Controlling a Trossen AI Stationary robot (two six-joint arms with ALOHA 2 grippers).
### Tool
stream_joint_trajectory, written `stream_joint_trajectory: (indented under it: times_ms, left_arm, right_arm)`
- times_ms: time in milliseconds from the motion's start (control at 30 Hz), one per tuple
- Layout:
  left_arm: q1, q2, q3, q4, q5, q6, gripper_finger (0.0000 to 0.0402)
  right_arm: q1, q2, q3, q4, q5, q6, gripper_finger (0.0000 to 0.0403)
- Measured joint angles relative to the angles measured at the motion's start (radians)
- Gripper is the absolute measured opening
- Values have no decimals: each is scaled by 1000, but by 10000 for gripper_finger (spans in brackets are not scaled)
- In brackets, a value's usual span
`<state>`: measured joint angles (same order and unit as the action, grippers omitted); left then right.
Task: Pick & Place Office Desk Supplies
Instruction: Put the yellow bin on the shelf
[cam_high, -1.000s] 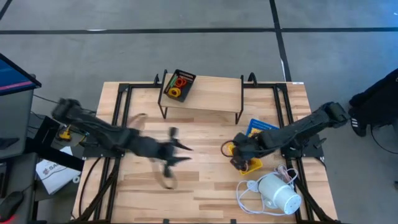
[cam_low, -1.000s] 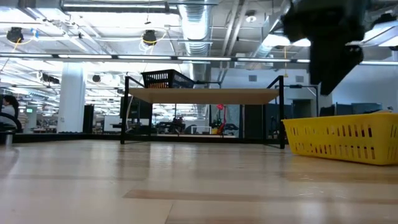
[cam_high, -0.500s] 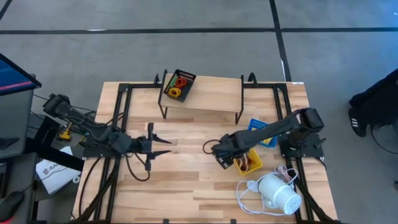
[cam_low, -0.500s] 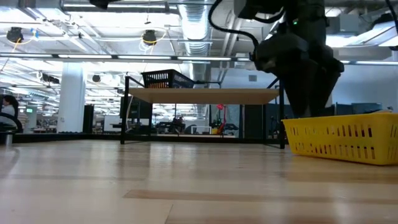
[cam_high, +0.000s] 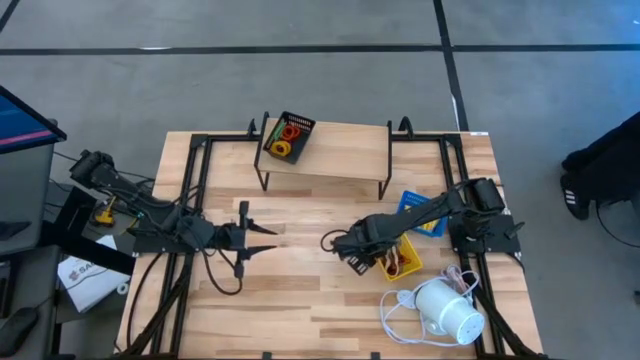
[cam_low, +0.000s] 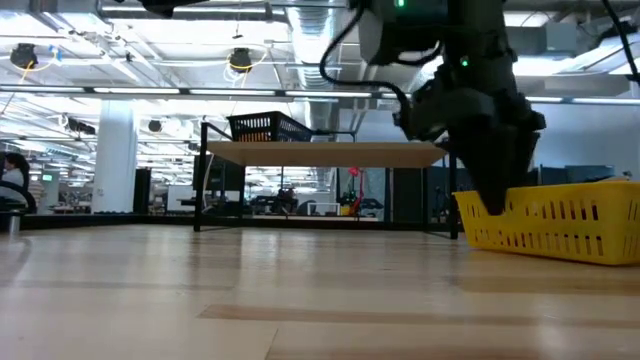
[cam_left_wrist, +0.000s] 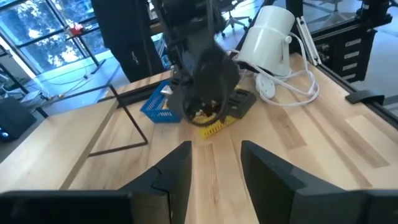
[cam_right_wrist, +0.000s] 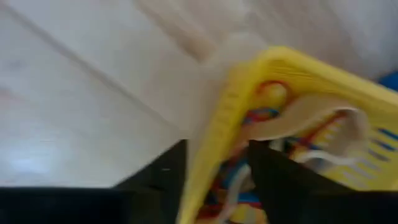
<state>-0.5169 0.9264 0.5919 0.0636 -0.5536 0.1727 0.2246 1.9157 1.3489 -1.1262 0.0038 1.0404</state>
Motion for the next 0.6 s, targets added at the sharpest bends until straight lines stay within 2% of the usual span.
stream_joint_trajectory:
  times_ms: [133,200,367,600]
  left_arm:
    - [0,0,0,8,0,-5,131]
    - [-4,0,0,20,0,-5,131]
    - [-21,0,1,31,0,-3,131]
    - [-21,0,1,43,0,4,130]
  right_arm:
    - [-15,13,0,31,-4,-56,51]
    - [-22,12,0,42,-3,-95,15]
    - [-26,10,37,51,-3,-97,7]
    - [-6,9,223,-76,56,-115,5]
